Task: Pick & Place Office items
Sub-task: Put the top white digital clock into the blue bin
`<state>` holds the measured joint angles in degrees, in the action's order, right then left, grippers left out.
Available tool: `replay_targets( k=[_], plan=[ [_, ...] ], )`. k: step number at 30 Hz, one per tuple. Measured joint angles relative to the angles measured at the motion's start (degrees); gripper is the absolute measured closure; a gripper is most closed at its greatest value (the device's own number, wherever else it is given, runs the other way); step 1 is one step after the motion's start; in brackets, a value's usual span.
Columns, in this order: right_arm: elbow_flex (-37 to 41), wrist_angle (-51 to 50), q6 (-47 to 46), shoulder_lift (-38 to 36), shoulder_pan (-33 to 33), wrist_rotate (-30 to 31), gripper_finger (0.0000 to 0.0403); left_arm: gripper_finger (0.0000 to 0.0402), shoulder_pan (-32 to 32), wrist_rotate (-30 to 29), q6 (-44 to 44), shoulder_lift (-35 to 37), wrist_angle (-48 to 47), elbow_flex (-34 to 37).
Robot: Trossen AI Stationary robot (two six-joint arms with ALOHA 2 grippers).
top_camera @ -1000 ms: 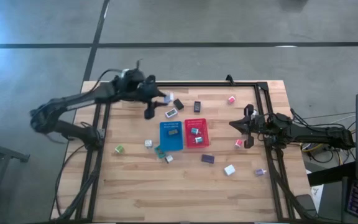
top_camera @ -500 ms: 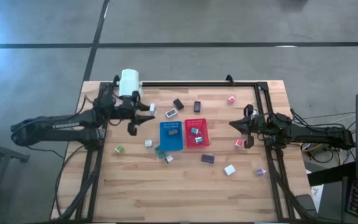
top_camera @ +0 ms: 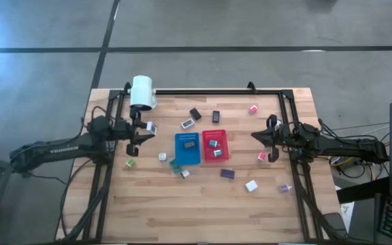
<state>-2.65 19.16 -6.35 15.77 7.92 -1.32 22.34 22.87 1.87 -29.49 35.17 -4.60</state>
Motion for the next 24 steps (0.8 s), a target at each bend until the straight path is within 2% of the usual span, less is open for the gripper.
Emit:
replay_targets(
  k=[4, 8, 14, 21, 24],
  plan=[
    [0.0, 1.6, -0.8, -0.4, 0.0, 0.0, 0.0394, 0.0251, 0.0, -1.4, -0.2, 4.2, -0.1, 4.0],
    [-0.1, 2.2, -1.3, -1.9, 0.0, 0.0, 0.0394, 0.0251, 0.1, -1.4, 0.0, 7.2, -3.3, 4.0],
    [-5.5, -11.5, -2.1, -6.7, -0.1, -0.2, 0.0394, 0.0251, 0.1, -1.2, -0.2, 11.7, -6.2, 3.8],
    [-2.9, -13.3, -0.6, -15.0, -0.2, -0.3, 0.0394, 0.0251, 0.1, -1.2, -0.5, 17.6, -11.9, 3.9],
    [-2.6, -13.5, -0.3, -15.8, -0.2, -0.4, 0.0394, 0.0251, 0.1, -1.2, -0.6, 20.1, -14.8, 3.8]
  ],
)
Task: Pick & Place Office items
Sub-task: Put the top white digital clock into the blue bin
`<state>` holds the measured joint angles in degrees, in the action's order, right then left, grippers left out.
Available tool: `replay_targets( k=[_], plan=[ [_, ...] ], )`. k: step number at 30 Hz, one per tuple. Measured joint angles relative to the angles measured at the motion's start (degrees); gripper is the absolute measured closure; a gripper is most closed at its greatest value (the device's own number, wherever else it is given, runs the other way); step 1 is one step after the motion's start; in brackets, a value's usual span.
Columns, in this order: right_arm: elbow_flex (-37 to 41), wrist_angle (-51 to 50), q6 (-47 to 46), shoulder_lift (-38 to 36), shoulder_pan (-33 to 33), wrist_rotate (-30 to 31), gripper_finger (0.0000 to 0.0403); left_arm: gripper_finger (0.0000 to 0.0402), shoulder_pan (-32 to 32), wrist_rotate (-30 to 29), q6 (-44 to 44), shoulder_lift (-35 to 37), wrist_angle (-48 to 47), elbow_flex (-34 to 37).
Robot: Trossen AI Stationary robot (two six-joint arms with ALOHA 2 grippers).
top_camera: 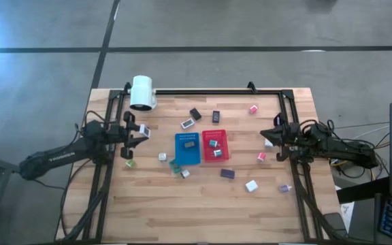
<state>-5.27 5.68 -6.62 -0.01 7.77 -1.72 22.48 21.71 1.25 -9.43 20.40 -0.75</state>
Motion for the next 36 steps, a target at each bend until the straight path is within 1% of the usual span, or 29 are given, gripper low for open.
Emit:
replay_targets(
  k=[5, 8, 12, 36],
  plan=[
    [0.7, -0.4, 2.8, 0.8, 0.0, -0.2, 0.0394, 0.0251, 0.0, 1.7, 0.9, 3.2, -3.8, 0.1],
    [1.5, -0.4, 4.4, 0.8, 0.0, 0.3, 0.0394, 0.0251, 0.0, 2.6, 2.2, 3.6, -5.5, 0.2],
    [2.1, -0.3, 3.9, 0.9, 0.0, 1.7, 0.0394, 0.0251, 0.0, 2.9, 3.9, 3.6, -7.0, 0.4],
    [2.6, -0.4, 5.1, 0.9, 0.0, 1.9, 0.0394, 0.0251, 0.0, 2.9, 4.8, 3.6, -7.0, 0.4]
  ],
)
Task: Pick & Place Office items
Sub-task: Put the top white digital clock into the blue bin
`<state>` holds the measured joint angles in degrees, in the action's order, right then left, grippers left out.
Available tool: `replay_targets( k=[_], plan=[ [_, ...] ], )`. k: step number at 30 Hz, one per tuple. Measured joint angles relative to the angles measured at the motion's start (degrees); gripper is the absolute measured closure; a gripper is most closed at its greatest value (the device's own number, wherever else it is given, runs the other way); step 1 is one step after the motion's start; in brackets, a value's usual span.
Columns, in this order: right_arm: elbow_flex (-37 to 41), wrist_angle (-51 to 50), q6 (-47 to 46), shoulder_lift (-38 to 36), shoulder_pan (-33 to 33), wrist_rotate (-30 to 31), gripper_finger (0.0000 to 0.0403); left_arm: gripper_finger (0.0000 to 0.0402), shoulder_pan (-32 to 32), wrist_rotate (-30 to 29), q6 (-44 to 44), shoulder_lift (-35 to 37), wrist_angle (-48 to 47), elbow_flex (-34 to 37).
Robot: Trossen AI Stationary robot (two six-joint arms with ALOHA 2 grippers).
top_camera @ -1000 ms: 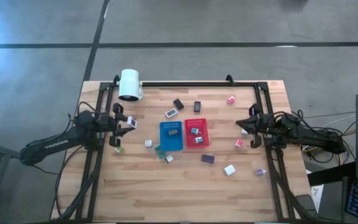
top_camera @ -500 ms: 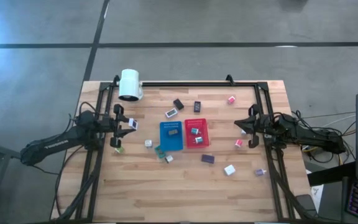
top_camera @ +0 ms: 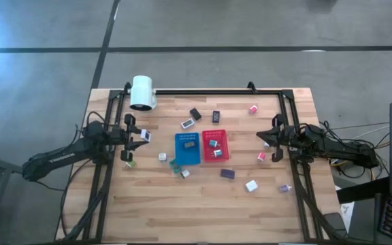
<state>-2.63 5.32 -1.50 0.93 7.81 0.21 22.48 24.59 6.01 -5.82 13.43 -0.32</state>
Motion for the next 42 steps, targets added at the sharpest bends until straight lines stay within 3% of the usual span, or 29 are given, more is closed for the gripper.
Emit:
replay_targets(
  k=[13, 18, 23, 27, 31, 42],
  plan=[
    [0.0, 0.0, 0.0, 0.0, 0.0, 0.2, 0.0394, 0.0251, 0.0, -0.8, 0.9, 0.0, 0.1, 0.0],
    [0.1, 0.0, -0.7, 0.2, 0.0, 1.9, 0.0394, 0.0251, -0.2, -11.0, -5.3, -1.4, 8.7, 0.0],
    [0.1, 0.1, -0.9, 0.9, 0.0, 2.9, 0.0394, 0.0251, -0.2, -12.2, -8.4, -5.9, 13.4, -1.1],
    [0.1, 0.1, -1.1, 1.2, 0.0, 2.9, 0.0394, 0.0251, -0.2, -13.4, -9.5, -12.2, 13.1, -5.8],
    [0.1, 0.1, -1.4, 1.1, 0.0, 2.9, 0.0394, 0.0251, -0.3, -13.5, -10.1, -21.9, 5.9, -14.7],
    [0.1, 0.1, -1.6, 1.2, 0.0, 2.9, 0.0394, 0.0251, -4.9, -13.6, -3.9, -57.9, -9.5, -36.5]
  ],
)
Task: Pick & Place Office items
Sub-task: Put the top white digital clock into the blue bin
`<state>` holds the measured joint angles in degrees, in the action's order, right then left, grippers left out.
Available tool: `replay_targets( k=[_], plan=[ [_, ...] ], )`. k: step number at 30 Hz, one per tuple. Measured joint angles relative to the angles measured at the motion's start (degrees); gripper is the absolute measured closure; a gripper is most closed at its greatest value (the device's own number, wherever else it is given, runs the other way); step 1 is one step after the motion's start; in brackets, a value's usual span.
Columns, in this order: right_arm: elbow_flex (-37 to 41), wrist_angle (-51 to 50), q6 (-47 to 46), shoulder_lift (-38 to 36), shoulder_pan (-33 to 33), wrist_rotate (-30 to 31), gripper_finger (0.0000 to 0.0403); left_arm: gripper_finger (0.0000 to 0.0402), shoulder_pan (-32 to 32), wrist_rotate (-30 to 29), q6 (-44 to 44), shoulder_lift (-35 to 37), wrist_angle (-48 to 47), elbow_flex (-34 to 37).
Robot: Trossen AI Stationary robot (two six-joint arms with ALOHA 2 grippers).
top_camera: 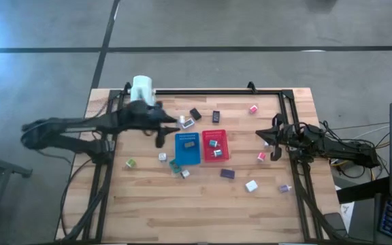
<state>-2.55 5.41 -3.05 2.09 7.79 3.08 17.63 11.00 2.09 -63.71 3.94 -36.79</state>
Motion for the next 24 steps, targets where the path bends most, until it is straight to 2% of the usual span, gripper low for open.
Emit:
replay_targets(
  k=[6, 10, 16, 24],
  plan=[
    [0.0, -0.2, 0.0, 0.0, 0.0, 0.0, 0.0394, 0.0251, -2.8, -3.1, 2.3, -15.5, -10.9, -9.5],
    [0.0, -0.5, 0.0, 0.0, 0.0, 0.0, 0.0394, 0.0251, -4.9, -4.8, 3.3, -22.8, -16.6, -14.4],
    [0.0, -0.5, 0.0, 0.0, 0.0, 0.0, 0.0394, 0.0251, -8.3, -9.6, 3.7, -29.2, -25.3, -19.7],
    [0.0, -0.5, -0.3, 0.0, 0.0, 0.0, 0.0394, 0.0251, -10.4, -11.0, 2.8, -34.5, -25.9, -21.5]
  ],
)
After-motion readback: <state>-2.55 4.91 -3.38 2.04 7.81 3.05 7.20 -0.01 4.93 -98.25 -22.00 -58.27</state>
